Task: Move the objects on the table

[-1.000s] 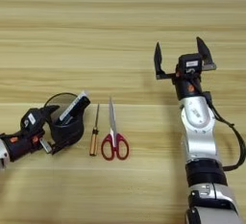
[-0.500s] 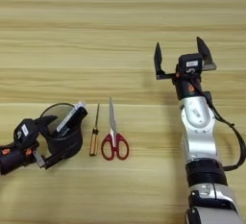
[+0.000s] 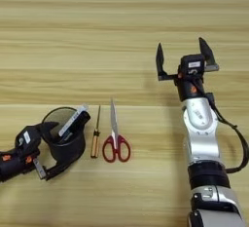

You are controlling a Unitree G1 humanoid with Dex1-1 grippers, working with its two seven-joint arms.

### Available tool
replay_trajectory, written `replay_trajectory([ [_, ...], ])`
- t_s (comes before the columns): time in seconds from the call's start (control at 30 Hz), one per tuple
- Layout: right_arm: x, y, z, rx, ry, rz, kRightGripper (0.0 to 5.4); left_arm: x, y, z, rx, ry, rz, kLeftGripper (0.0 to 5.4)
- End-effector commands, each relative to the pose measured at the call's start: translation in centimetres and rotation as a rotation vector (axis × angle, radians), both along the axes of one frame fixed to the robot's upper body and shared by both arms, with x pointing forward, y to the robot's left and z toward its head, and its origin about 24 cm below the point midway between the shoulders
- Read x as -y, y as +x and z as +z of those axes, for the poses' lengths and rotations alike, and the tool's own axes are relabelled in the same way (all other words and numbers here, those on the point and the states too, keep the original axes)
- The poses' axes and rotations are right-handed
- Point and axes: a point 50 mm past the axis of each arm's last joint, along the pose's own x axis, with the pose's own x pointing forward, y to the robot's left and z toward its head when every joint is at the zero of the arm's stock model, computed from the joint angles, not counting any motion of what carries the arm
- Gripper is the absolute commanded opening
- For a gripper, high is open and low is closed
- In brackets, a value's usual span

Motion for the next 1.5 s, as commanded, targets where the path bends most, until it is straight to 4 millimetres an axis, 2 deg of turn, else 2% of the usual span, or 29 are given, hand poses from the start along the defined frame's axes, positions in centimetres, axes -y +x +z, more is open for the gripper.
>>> replay_trajectory([
  [0.03, 0.0, 0.3, 0.4, 0.012, -0.008, 0.004, 5.4, 0.0, -0.1, -0.2, -0.01, 0.029, -0.015, 5.38],
  [0.43, 0.0, 0.3, 0.4, 0.013, -0.009, 0.004, 5.4, -0.8, -0.4, 0.1, -0.018, 0.044, 0.047, 5.38],
  [0.7, 0.0, 0.5, 0.4, 0.01, -0.009, 0.004, 5.4, -2.4, -1.0, 0.3, -0.02, 0.085, 0.104, 5.38],
  [1.17, 0.2, 0.8, 0.1, 0.004, -0.011, 0.002, 5.4, -5.4, -1.9, 2.3, 0.052, 0.092, -0.043, 5.38],
  [1.27, 0.2, 0.9, 0.1, 0.003, -0.011, 0.002, 5.4, -5.9, -1.8, 3.4, 0.091, 0.059, -0.06, 5.38],
  [1.33, 0.2, 0.9, 0.1, 0.003, -0.012, 0.002, 5.4, -6.0, -1.1, 5.0, 0.163, -0.02, -0.03, 5.38],
  [1.5, 0.2, 0.9, 0.1, 0.003, -0.011, 0.002, 5.4, -5.2, -0.8, 8.1, 0.277, -0.193, -0.05, 5.38],
])
